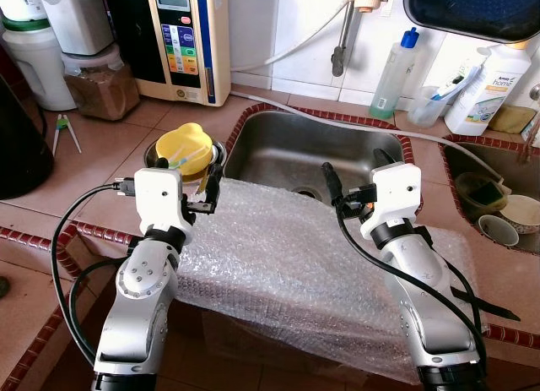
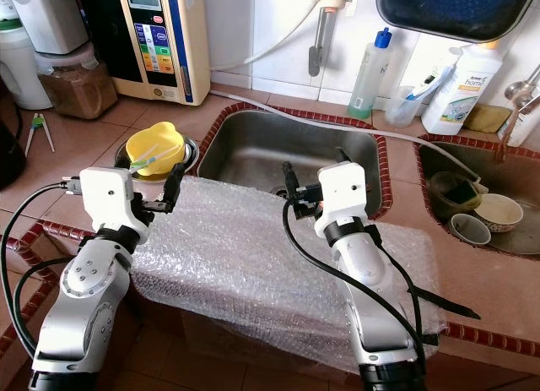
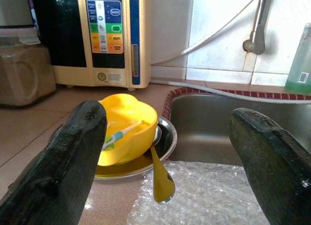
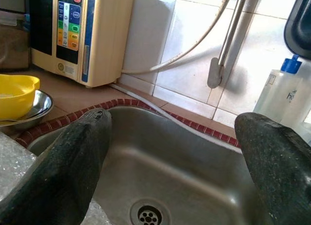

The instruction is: Kitchen organization

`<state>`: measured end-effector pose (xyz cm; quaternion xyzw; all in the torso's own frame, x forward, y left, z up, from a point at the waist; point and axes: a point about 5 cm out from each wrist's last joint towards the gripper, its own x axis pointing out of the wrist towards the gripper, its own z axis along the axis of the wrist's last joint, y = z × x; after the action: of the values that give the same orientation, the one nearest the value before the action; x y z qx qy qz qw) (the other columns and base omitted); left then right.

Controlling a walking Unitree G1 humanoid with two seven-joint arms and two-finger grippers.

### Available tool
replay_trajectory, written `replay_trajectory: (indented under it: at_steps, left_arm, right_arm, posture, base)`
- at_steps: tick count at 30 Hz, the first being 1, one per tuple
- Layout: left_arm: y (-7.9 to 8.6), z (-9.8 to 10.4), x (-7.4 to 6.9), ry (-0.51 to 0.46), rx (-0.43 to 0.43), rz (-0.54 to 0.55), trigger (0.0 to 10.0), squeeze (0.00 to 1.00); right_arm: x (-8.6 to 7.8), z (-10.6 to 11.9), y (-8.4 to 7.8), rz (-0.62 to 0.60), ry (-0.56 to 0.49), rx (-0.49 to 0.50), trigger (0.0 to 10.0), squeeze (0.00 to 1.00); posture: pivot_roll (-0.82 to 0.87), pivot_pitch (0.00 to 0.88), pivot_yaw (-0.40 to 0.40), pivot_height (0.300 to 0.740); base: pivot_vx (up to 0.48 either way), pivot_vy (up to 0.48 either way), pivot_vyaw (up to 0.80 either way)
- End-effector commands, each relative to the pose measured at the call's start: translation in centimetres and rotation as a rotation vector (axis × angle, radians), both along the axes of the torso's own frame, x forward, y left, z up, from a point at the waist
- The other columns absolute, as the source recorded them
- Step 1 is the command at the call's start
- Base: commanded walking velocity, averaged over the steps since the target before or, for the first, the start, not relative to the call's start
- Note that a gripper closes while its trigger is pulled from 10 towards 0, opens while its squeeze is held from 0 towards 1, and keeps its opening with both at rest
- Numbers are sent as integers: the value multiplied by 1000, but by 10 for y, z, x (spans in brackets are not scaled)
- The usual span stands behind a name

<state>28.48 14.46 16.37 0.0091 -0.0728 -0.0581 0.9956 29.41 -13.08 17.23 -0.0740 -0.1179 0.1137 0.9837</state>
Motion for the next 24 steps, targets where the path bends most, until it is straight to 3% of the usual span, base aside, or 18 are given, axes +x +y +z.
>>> replay_trajectory:
  at_steps: [1,14,24]
  left_arm:
    - [-3,3,-2,-8,-1,-22,10000,0]
    - [-3,0,-2,5,-5,-28,10000,0]
    - [-3,0,-2,8,-5,-33,10000,0]
  right_arm:
    - [-1,6,-2,-13,-25,2,10000,0]
    - [-2,5,-3,-18,-19,-1,10000,0]
    - [-2,3,-3,-18,-15,1,10000,0]
  posture:
    - [-33,38,-25,740]
    - [-36,44,-24,740]
    - [-35,45,-21,740]
  base:
    - [0,0,0]
    - [0,0,0]
    - [330,0,0]
